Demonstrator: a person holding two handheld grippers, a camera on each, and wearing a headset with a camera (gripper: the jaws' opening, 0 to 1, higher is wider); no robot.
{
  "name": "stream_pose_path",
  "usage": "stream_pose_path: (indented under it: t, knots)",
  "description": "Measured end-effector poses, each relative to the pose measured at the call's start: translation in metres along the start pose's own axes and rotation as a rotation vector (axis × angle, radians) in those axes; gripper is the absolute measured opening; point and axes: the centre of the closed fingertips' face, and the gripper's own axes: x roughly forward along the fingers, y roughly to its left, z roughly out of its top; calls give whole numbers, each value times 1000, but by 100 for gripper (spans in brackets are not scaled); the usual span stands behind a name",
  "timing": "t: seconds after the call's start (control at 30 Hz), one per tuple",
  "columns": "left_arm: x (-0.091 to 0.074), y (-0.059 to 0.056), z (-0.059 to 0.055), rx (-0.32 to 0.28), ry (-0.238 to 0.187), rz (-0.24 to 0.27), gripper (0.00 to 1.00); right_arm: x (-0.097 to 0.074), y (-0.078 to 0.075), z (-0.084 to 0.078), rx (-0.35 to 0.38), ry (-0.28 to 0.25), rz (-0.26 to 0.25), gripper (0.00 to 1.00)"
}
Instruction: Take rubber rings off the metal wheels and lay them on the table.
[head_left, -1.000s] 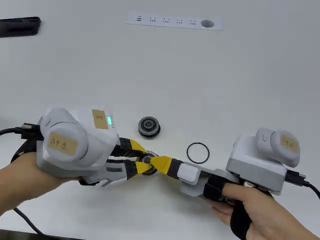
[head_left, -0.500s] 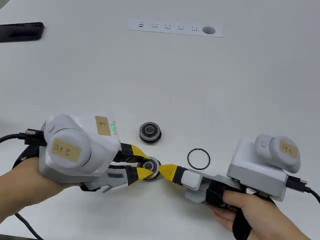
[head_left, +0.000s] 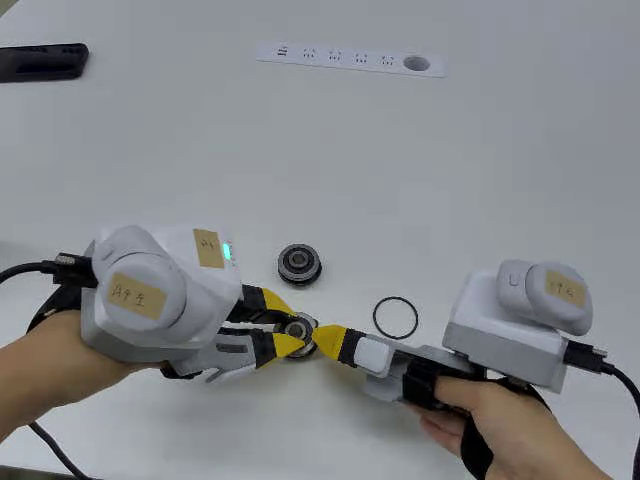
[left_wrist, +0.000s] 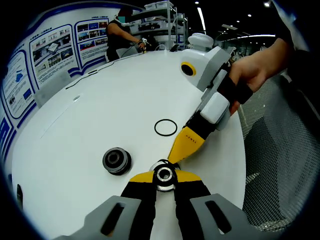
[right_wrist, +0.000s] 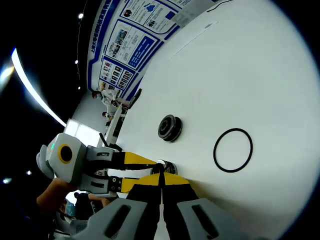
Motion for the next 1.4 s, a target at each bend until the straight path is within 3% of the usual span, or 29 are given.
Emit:
stream_pose_path:
  t: [0.73,1.03,1.4]
  knots:
    - [0,-1,1,4,14,3,13,5,10,-1,-166,38,-9,1]
    - [0,-1,1,13,16,4,13,4,9,0,-155,42,-10,1]
    - [0,0,1,-3,8,8,13,0,8,0,-61,20,-12,1]
